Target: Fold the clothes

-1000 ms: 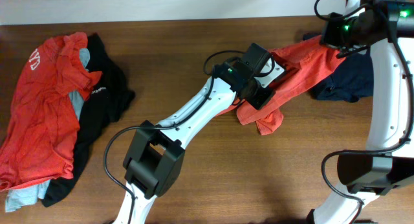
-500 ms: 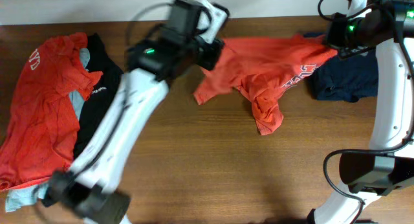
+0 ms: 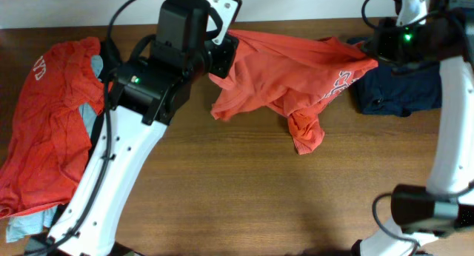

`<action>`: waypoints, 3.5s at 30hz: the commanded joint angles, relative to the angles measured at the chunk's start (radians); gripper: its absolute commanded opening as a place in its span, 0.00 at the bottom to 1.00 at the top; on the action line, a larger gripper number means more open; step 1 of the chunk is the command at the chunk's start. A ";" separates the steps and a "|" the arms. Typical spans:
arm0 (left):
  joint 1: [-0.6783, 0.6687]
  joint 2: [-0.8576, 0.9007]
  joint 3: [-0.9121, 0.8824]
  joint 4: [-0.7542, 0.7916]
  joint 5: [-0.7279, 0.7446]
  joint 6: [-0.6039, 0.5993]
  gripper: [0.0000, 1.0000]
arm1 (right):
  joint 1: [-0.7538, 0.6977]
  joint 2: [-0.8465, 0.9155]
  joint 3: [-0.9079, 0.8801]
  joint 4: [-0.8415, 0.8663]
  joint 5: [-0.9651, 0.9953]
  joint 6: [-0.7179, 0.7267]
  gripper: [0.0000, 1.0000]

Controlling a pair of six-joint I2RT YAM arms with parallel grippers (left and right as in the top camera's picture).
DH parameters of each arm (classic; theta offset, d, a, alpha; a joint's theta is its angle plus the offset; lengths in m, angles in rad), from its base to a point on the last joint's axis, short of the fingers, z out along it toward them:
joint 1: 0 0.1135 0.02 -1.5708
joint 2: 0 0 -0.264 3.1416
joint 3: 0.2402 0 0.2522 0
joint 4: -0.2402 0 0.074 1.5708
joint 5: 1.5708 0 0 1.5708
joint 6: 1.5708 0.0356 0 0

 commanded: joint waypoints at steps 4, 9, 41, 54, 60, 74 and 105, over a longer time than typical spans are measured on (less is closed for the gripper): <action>0.053 -0.122 0.009 0.002 -0.447 0.017 0.01 | -0.052 -0.084 0.018 -0.048 0.200 -0.045 0.11; 0.087 -0.167 0.011 0.025 -0.486 0.034 0.00 | -0.052 -0.080 0.017 -0.048 0.203 -0.044 0.17; 0.056 -0.099 0.010 0.509 0.165 -0.028 0.01 | -0.084 0.035 -0.007 -0.040 -0.096 -0.177 0.45; 0.132 -0.069 0.010 0.306 -0.211 -0.029 0.01 | 0.035 0.063 -0.192 0.015 -0.156 -0.254 0.46; 0.142 -0.069 0.011 0.542 -0.063 -0.029 0.00 | 0.060 0.062 -0.247 0.099 -0.204 -0.250 0.46; 0.020 -0.090 0.020 0.645 0.097 -0.029 0.00 | -0.032 0.061 -0.244 0.074 -0.260 -0.280 0.47; 0.138 -0.096 0.020 0.396 -0.078 -0.029 0.01 | 0.297 0.063 -0.826 0.748 -0.233 0.089 0.58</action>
